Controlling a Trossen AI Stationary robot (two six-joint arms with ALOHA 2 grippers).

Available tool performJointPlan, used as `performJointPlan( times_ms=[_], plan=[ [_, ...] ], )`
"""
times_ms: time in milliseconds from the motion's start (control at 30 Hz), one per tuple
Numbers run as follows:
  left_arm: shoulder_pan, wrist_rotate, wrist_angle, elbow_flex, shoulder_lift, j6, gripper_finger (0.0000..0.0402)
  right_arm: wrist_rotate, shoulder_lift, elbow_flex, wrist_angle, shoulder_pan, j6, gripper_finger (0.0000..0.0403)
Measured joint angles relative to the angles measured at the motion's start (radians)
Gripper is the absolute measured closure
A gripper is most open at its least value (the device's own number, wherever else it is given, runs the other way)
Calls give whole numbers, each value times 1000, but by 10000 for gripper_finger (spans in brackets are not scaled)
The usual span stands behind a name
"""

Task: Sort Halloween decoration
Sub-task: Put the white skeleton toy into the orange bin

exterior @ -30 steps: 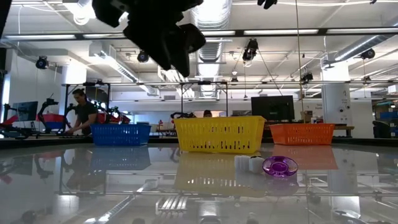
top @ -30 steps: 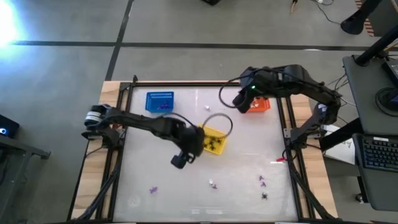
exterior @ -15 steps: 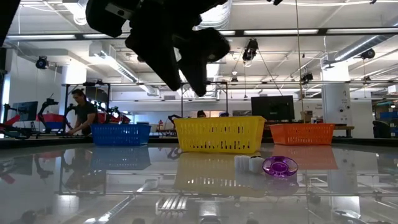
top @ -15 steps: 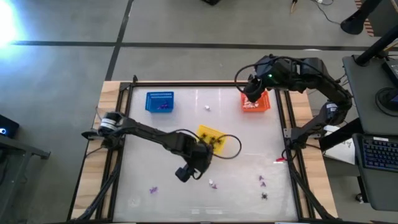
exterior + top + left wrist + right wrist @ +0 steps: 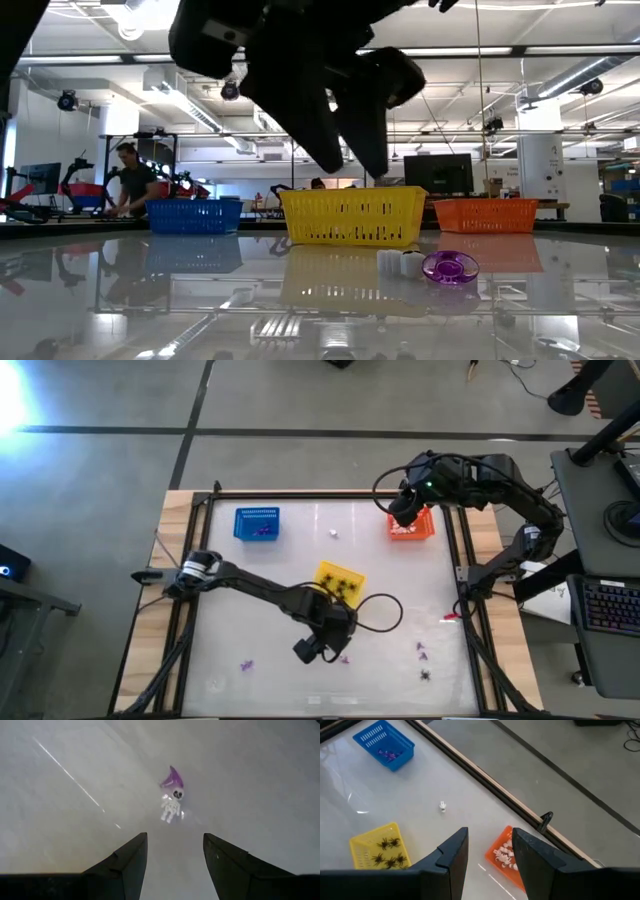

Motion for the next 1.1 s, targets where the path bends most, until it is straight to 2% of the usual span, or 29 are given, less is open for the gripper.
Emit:
performJointPlan(
  times_ms=[367,700,1000,1100],
  plan=[
    [-4,36,30,12,73,54,225,-28,0,-3,0,1,2,257],
    [-21,39,122,12,110,123,225,-27,0,-3,0,1,8,257],
    [-2,42,128,16,158,122,226,-27,0,-3,0,1,8,257],
    [0,42,129,16,161,113,238,-27,0,-4,0,1,8,257]
  ],
)
